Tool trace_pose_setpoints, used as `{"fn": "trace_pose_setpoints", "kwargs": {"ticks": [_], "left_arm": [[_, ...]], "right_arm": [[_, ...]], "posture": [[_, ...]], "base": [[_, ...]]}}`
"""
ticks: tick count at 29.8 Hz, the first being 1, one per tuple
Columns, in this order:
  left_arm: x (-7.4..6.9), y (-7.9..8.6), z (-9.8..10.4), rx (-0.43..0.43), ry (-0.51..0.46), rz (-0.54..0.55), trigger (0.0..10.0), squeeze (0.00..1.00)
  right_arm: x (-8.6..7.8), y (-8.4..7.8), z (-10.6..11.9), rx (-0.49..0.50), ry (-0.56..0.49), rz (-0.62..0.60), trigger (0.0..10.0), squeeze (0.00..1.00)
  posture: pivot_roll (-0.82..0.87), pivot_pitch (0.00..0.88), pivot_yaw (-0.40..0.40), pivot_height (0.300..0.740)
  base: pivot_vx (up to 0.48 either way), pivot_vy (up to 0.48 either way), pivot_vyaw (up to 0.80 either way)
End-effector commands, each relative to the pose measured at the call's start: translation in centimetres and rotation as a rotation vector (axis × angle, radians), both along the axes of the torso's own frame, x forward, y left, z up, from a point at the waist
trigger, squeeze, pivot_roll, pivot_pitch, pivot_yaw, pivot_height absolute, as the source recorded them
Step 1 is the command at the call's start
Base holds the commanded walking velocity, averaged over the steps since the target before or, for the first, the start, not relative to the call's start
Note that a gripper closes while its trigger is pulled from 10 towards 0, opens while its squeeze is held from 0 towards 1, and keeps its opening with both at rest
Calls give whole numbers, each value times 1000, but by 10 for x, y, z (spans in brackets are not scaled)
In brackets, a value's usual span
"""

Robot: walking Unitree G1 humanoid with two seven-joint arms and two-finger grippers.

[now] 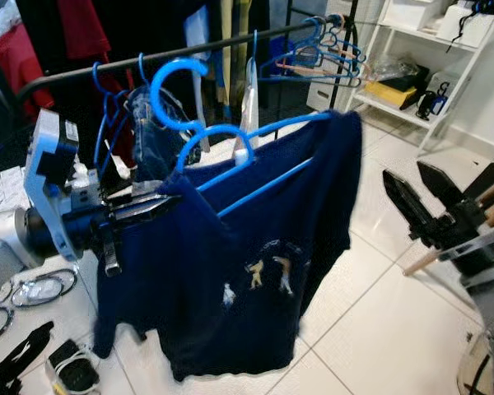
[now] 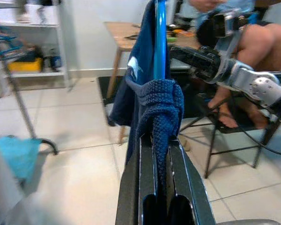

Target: Hang hanger

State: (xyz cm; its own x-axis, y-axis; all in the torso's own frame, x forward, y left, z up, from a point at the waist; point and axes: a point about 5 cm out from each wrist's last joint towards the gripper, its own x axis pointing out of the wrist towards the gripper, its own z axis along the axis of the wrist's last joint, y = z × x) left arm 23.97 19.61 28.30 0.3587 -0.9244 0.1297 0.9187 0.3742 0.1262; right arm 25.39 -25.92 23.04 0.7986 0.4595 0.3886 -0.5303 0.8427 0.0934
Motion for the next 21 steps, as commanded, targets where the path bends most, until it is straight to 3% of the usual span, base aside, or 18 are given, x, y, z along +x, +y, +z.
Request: {"fn": "trace_pose_setpoints", "kwargs": {"ticks": [1,3,10,12,14,21], "left_arm": [[-4,-3,6,24,-21,-45,10000,0],[-5,-4,6,39,-25,-79,10000,0],[-7,-4,8,62,-29,-107,10000,0],[-7,-5,11,72,-41,-134,10000,0],[-7,-6,12,72,-44,-143,10000,0],[-11,-9,13,71,-33,-193,10000,0]], "right_arm": [[-8,7,2,-8,15,96,10000,0],[-20,12,-1,-60,54,205,10000,0],[-31,5,2,-123,76,267,10000,0],[-32,-13,7,-259,110,191,10000,0],[-31,-19,8,-305,122,151,10000,0],[-27,-30,10,-299,125,49,10000,0]], "posture": [[-79,89,-9,740],[-78,86,-11,740],[-79,82,-10,740],[-91,85,-4,740],[-91,85,-4,740],[-91,89,-1,740]], "base": [[0,0,0],[0,0,0],[0,0,0],[0,0,0],[0,0,0],[0,0,0]]}}
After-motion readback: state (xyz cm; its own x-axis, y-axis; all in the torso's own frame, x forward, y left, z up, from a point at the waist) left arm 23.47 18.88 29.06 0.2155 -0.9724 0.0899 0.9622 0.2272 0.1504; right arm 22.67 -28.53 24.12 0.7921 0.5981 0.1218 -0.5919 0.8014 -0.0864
